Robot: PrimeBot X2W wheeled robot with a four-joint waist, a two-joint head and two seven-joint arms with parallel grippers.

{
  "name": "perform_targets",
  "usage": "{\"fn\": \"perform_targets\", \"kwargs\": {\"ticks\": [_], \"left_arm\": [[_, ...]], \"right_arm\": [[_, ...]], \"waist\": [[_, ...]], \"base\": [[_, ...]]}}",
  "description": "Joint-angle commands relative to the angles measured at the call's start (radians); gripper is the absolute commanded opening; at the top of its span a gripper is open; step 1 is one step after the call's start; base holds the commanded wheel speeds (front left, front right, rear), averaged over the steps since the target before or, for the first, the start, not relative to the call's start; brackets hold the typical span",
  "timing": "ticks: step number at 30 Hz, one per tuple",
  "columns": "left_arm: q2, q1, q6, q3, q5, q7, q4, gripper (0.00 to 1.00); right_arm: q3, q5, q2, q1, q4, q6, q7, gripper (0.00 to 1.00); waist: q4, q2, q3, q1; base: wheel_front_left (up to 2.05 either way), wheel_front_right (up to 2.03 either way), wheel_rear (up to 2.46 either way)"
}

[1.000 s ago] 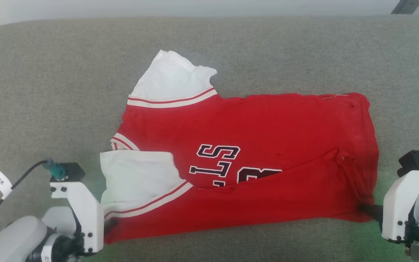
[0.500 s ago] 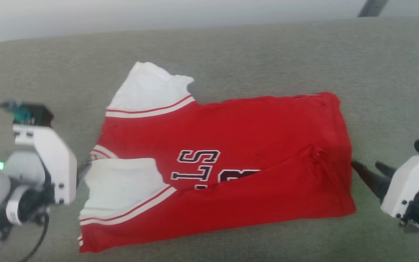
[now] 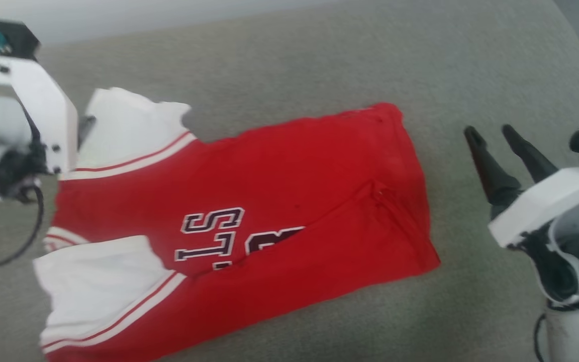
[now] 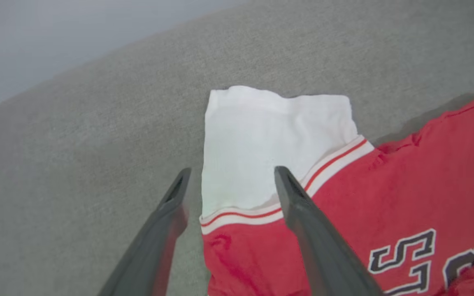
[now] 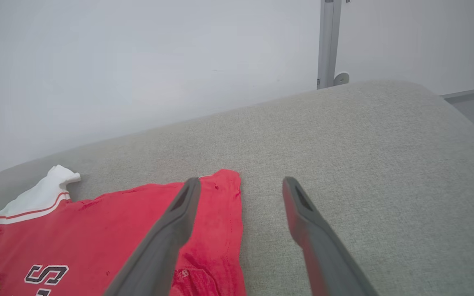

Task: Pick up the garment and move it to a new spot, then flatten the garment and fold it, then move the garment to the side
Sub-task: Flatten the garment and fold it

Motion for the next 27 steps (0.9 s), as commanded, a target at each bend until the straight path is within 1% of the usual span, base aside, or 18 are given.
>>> {"fn": "perform_targets", "kwargs": {"ticks": [1,4,9,10,17,19,20,21,23,27], "left_arm": [[-0.015,-0.045,-0.030,-0.005,0.016,-0.006,0.057,1.00],[-0.040,-0.102,-0.065,-0.011,0.031,-0.005,0.156,1.00],[-0.078,-0.183,-0.102,-0.025,0.051,0.012,0.318,1.00],[-0.078,-0.183,-0.102,-0.025,0.051,0.012,0.318,1.00],[-0.125,-0.258,-0.137,-0.055,0.078,0.018,0.492,1.00],[-0.148,-0.257,-0.142,-0.065,0.074,0.035,0.540,1.00],[-0.159,-0.250,-0.134,-0.070,0.066,0.057,0.572,1.00],[-0.168,-0.244,-0.140,-0.081,0.068,0.076,0.593,0.00],[-0.190,-0.244,-0.132,-0.083,0.059,0.095,0.630,0.00],[-0.233,-0.284,-0.160,-0.091,0.068,0.072,0.659,0.00]], "right_arm": [[0.029,0.007,0.007,-0.021,0.018,0.000,-0.035,1.00],[0.061,0.019,0.007,-0.034,0.049,0.000,-0.066,1.00],[0.096,0.050,0.006,-0.055,0.095,0.000,-0.090,1.00],[0.096,0.050,0.006,-0.055,0.095,0.000,-0.090,1.00],[0.132,0.085,-0.008,-0.098,0.129,0.000,-0.096,1.00],[0.140,0.092,-0.016,-0.111,0.137,0.000,-0.089,1.00],[0.145,0.093,-0.020,-0.118,0.142,0.000,-0.086,1.00],[0.152,0.096,-0.023,-0.127,0.147,0.000,-0.076,1.00],[0.157,0.107,-0.022,-0.147,0.159,0.000,-0.059,1.00],[0.162,0.119,-0.026,-0.206,0.198,0.000,-0.003,1.00]], "waist": [[-0.052,0.0000,0.049,0.0000],[-0.077,0.0000,0.076,0.0000],[-0.101,0.0000,0.117,0.0000],[-0.101,0.0000,0.117,0.0000],[-0.109,0.0000,0.169,0.0000],[-0.104,0.0000,0.181,0.0000],[-0.101,0.0000,0.186,0.0000],[-0.098,0.0000,0.190,0.0000],[-0.088,0.0000,0.197,0.0000],[-0.059,0.0000,0.209,0.0000]], "base": [[0.00,0.00,0.00],[0.00,0.00,0.00],[0.00,0.00,0.00],[0.00,0.00,0.00],[0.00,0.00,0.00],[0.00,0.00,0.00],[0.00,0.00,0.00],[0.00,0.00,0.00],[0.00,0.00,0.00],[0.00,0.00,0.00]]}}
